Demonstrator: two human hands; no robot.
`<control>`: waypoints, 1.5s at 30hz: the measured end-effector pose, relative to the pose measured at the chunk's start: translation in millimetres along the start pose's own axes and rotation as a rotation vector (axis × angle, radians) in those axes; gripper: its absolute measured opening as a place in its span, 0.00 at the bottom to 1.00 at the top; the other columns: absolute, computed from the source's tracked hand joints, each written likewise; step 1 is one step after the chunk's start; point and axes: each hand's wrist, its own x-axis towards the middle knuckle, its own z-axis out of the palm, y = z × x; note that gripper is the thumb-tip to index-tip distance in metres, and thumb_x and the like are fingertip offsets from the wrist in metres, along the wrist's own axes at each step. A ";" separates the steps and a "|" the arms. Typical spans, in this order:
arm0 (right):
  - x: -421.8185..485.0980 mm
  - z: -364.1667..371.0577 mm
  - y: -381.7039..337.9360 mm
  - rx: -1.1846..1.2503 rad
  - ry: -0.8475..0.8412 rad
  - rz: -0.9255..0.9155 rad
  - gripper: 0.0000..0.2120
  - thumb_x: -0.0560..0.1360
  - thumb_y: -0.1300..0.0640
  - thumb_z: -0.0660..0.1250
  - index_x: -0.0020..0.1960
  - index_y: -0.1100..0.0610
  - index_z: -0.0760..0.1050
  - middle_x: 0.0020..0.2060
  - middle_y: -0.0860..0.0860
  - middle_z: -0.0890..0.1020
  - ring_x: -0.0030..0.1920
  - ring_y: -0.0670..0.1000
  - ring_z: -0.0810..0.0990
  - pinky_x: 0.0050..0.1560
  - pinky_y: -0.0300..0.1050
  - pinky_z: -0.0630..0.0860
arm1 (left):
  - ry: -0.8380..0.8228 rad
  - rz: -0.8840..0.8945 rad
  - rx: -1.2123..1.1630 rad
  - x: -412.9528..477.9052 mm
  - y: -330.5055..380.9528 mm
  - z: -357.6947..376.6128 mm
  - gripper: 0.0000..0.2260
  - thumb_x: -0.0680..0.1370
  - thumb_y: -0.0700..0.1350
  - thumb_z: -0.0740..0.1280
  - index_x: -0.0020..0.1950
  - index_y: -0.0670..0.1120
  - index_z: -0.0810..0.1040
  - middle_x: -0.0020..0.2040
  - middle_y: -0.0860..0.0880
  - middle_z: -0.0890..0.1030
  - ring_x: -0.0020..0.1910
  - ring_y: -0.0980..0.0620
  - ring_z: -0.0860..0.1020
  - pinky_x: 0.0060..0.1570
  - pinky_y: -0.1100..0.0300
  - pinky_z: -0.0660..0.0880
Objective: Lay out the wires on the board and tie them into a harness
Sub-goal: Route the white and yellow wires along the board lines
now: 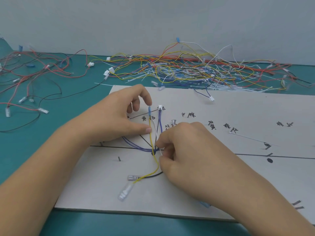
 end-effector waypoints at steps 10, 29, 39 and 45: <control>1.7 -0.3 2.1 -0.018 0.003 -0.023 0.04 0.75 0.54 0.66 0.48 0.52 0.77 0.41 0.48 0.78 0.42 0.53 0.79 0.43 0.53 0.80 | -0.121 0.024 0.132 -8.9 15.9 0.4 0.16 0.62 0.64 0.77 0.43 0.59 0.79 0.46 0.58 0.74 0.52 0.60 0.71 0.55 0.54 0.69; 15.2 9.8 7.9 0.089 0.083 -0.163 0.06 0.71 0.50 0.75 0.47 0.44 0.81 0.43 0.43 0.78 0.48 0.48 0.74 0.51 0.48 0.69 | -0.236 0.004 0.072 -19.5 35.3 2.3 0.05 0.69 0.54 0.70 0.38 0.65 0.84 0.44 0.55 0.76 0.46 0.55 0.77 0.50 0.53 0.69; 11.2 7.6 3.7 -0.060 0.052 -0.141 0.12 0.76 0.55 0.66 0.50 0.38 0.79 0.46 0.43 0.70 0.54 0.50 0.68 0.57 0.55 0.61 | -0.373 -0.021 0.175 -22.6 38.4 -6.8 0.25 0.78 0.36 0.67 0.44 0.70 0.82 0.47 0.59 0.74 0.48 0.56 0.76 0.53 0.55 0.68; 10.9 4.9 2.9 0.003 0.004 -0.141 0.12 0.75 0.56 0.65 0.50 0.39 0.80 0.45 0.43 0.70 0.53 0.50 0.69 0.60 0.55 0.62 | -0.392 0.031 0.038 -22.1 35.8 -0.4 0.14 0.73 0.48 0.68 0.39 0.70 0.82 0.46 0.58 0.75 0.45 0.57 0.77 0.50 0.54 0.67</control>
